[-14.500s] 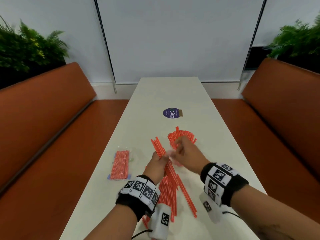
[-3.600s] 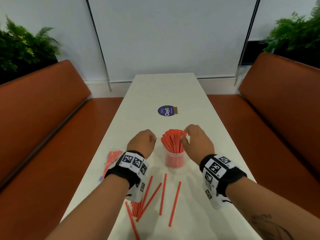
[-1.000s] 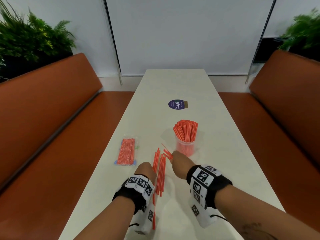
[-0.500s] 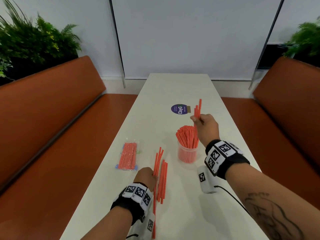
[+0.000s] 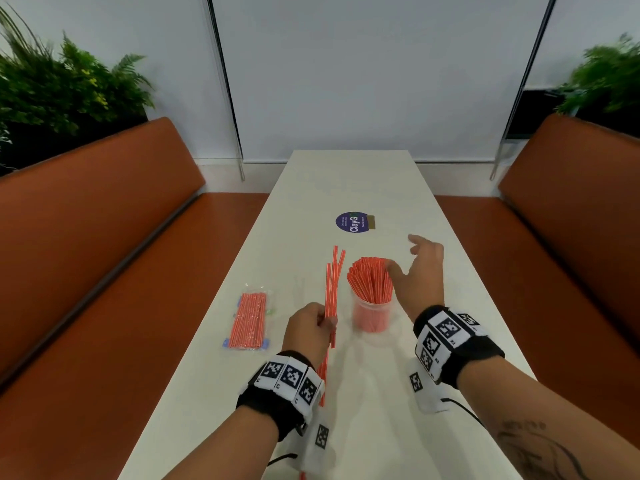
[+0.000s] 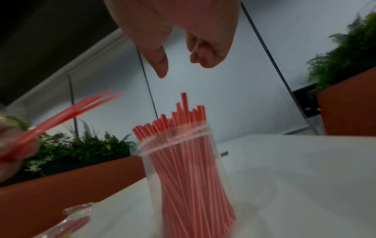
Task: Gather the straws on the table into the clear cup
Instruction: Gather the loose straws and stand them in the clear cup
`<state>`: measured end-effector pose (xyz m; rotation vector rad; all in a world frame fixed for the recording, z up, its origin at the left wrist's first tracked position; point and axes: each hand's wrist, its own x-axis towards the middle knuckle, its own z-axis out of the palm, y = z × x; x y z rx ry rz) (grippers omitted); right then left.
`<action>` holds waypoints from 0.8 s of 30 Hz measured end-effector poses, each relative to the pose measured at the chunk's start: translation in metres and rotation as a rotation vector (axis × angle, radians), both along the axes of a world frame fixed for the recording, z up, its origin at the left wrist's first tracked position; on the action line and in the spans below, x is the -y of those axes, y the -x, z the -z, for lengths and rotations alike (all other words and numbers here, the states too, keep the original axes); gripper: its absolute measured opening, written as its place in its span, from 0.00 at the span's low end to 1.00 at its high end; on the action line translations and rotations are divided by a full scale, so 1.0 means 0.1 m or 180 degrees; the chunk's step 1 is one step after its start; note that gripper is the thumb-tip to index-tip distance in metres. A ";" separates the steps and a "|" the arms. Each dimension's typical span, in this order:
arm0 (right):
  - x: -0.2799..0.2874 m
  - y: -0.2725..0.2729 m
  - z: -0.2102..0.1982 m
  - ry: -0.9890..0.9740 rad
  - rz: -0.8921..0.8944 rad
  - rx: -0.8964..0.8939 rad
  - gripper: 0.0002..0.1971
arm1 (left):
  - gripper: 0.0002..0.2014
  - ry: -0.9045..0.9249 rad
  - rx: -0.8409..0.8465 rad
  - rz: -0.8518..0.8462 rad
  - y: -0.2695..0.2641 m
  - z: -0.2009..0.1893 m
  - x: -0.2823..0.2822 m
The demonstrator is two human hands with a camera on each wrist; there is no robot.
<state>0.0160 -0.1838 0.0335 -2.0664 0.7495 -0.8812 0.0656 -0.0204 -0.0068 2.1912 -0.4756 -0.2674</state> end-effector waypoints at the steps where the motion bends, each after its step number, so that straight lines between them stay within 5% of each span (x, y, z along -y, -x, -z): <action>1: -0.03 0.02 -0.05 0.0025 -0.0142 -0.0022 0.20 | 0.05 0.0059 0.0053 0.0030 0.01 -0.02 0.04; 4: -0.15 0.02 -0.07 -0.0365 -0.1084 -0.0623 0.09 | 0.04 0.0292 0.0117 0.0269 0.06 -0.08 0.13; 7: -0.24 0.02 0.00 -0.0990 -0.1458 -0.0961 0.11 | 0.04 0.0346 0.0124 0.0553 0.12 -0.10 0.18; 14: -0.22 0.08 -0.08 -0.0858 -0.1404 -0.1049 0.12 | 0.03 0.0244 -0.0026 0.0629 0.11 -0.13 0.19; 19: -0.02 0.01 -0.15 -0.0326 -0.0408 -0.0371 0.09 | 0.19 -0.0077 -0.0057 0.0387 0.07 -0.11 0.02; 24: 0.09 -0.02 0.08 -0.0281 -0.0358 -0.1039 0.12 | 0.16 -0.0526 -0.0135 0.0296 0.06 0.01 -0.22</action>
